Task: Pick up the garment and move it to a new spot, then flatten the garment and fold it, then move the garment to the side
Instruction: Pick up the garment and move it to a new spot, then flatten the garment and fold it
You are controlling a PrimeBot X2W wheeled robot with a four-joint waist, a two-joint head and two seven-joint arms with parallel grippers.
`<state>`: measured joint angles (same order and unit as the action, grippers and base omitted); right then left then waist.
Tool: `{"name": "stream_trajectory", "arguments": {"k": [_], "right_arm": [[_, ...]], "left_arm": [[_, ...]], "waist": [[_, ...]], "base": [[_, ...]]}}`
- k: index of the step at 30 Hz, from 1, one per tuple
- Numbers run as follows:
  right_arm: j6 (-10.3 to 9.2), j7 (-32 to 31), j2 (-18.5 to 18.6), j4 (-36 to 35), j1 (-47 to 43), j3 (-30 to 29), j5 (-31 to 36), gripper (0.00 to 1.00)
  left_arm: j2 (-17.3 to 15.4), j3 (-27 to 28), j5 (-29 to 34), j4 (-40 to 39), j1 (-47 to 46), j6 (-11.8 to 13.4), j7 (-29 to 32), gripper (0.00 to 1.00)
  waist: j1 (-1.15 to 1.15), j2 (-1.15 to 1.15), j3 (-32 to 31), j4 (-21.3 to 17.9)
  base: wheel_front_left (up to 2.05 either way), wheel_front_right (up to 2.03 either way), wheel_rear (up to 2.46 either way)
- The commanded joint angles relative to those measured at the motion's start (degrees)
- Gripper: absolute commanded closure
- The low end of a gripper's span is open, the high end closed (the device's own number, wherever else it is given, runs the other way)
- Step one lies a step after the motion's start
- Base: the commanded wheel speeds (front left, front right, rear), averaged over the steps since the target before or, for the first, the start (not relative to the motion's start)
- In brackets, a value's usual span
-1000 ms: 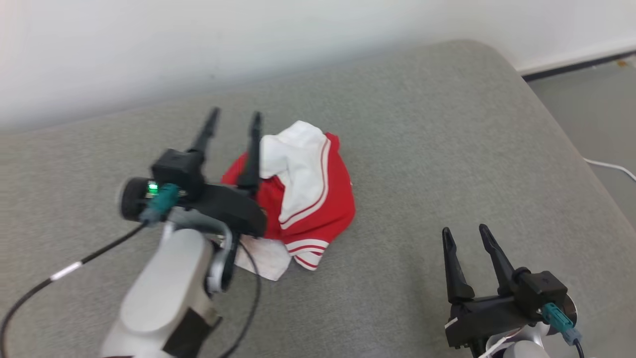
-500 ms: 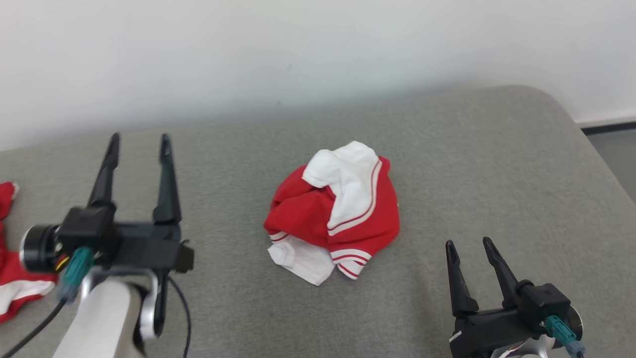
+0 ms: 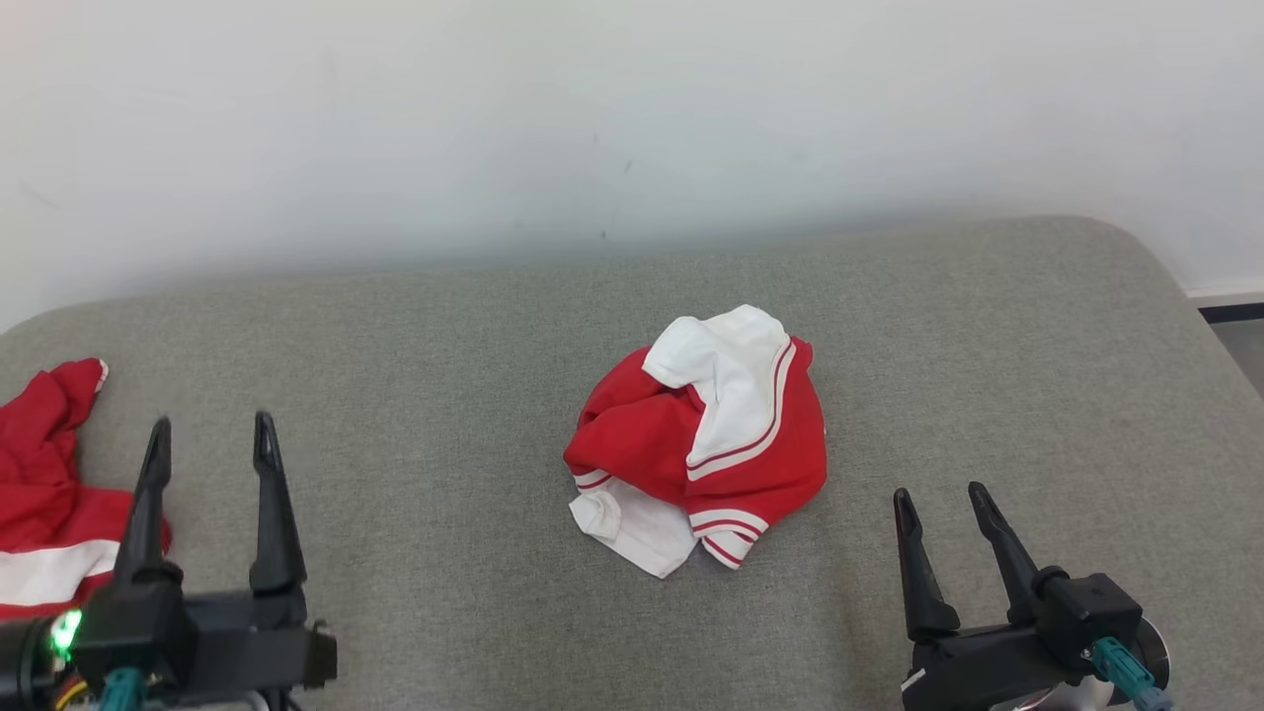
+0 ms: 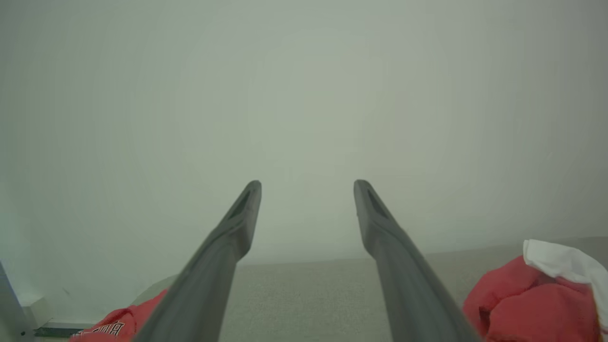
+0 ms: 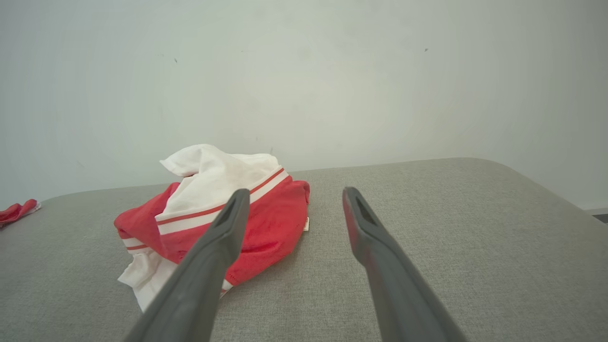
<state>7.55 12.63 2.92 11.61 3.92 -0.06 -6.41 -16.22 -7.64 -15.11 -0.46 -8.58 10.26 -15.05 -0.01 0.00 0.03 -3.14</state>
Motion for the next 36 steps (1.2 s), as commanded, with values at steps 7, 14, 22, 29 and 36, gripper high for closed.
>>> {"name": "stream_trajectory", "arguments": {"k": [7, 14, 22, 29, 36], "right_arm": [[-0.12, -0.38, -0.06, -0.65, -0.93, -0.35, 0.49, 0.0], [-0.12, -0.81, -0.07, -0.78, -1.65, -0.83, 0.11, 0.0], [-0.12, -1.44, -0.06, -0.78, -2.17, -1.56, 0.4, 0.0], [-0.12, -2.25, -0.07, -0.84, -2.41, -1.77, 0.92, 0.0], [-0.12, -2.48, -0.07, -0.68, -2.64, -1.95, 1.15, 0.0]], "left_arm": [[0.99, 1.62, 1.17, -0.3, 6.25, -0.76, -0.19, 0.0], [2.64, 3.57, -0.66, 0.19, 10.51, -2.61, -0.19, 0.0], [3.43, 3.99, 0.74, 2.52, 12.74, -2.99, -0.2, 0.0], [3.02, 2.34, 2.79, 5.04, 12.42, -3.06, -0.2, 0.0], [3.23, 1.61, 3.19, 6.64, 11.56, -3.72, -0.19, 0.0]], "waist": [[0.01, 0.0, -0.86, 0.3], [0.01, 0.0, -1.64, 0.7], [0.01, 0.0, -2.34, 1.3], [0.01, 0.0, -2.58, 1.77], [0.01, 0.0, -2.47, 2.12]], "base": [[0.0, 0.0, 0.0], [0.0, 0.0, 0.0], [0.0, 0.0, 0.0], [0.0, 0.0, 0.0], [0.0, 0.0, 0.0]]}}
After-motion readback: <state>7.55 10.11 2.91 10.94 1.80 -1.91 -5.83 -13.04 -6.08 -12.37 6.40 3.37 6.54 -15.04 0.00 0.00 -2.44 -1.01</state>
